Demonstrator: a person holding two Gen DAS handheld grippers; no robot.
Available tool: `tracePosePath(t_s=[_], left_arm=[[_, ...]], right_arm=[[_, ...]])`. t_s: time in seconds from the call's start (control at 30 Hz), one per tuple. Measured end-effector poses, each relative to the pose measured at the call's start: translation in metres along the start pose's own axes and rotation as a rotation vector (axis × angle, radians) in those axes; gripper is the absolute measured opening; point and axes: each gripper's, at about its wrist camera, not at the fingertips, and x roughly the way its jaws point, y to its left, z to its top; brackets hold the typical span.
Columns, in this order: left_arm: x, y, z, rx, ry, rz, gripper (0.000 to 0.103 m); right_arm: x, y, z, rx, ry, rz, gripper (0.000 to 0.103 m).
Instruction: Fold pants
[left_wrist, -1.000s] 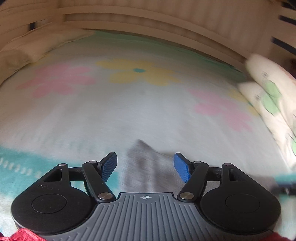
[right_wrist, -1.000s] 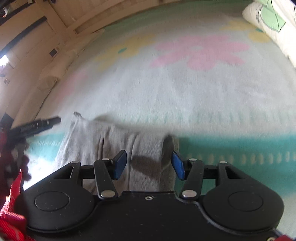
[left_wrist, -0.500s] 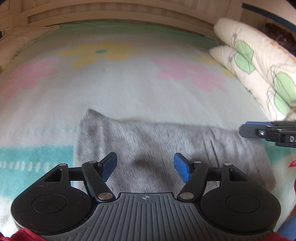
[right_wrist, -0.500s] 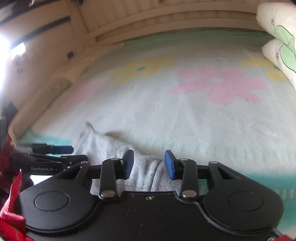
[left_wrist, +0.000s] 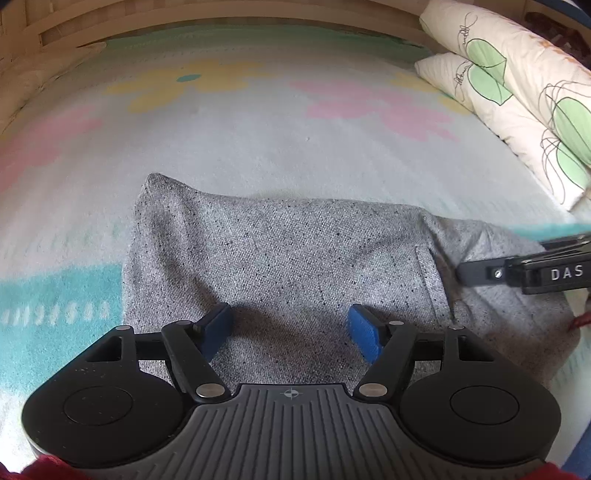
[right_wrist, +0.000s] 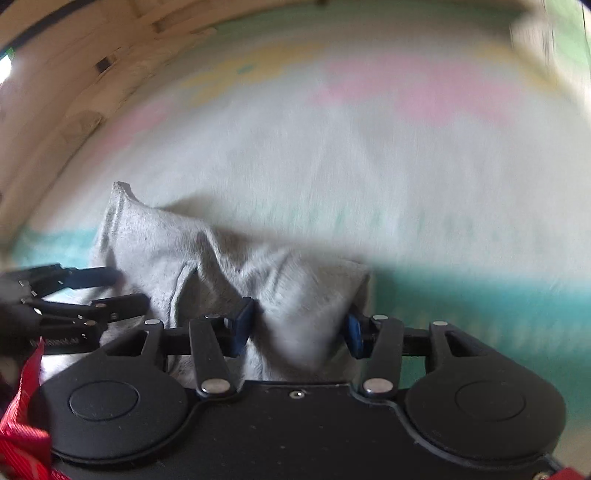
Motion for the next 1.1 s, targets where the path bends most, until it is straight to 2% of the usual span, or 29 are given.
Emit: tracePosePath(t_s=[0.1,0.47,0.6,0.63,0.73,0.8,1.0,1.1], left_arm=[[0.001,-0.002,-0.002,0.006,-0.006,0.008,0.068],[0.001,-0.019,-0.012,0.014,-0.048,0.07,0.069],[-0.006,-0.018,-0.005,0.064,0.0,0.045,0.064],[-0.011,-0.013,-0.003,0.047,-0.013,0.035,0.058],[-0.033,0.007,0.001,-0.022,-0.088,0.071,0.057],[-0.044,0.025,0.003,-0.057,-0.105,0.106,0.057],[-0.044,0.083,-0.01,-0.284,-0.014,0.074,0.057],[-0.034,0.09,-0.021,-0.321,0.045,0.036,0.057]], right_arm=[[0.0,0.005,-0.002,-0.049,-0.008,-0.015,0.057],[0.003,0.007,-0.002,-0.056,-0.007,-0.014,0.059],[0.002,0.007,-0.002,-0.052,-0.004,-0.008,0.061],[0.001,0.007,-0.002,-0.049,-0.004,-0.006,0.061],[-0.001,0.004,-0.003,-0.037,0.003,0.008,0.061],[-0.003,0.001,-0.004,-0.021,0.011,0.023,0.061],[-0.01,-0.01,-0.013,0.022,0.057,0.075,0.064],[-0.013,-0.016,-0.019,0.056,0.084,0.095,0.066]])
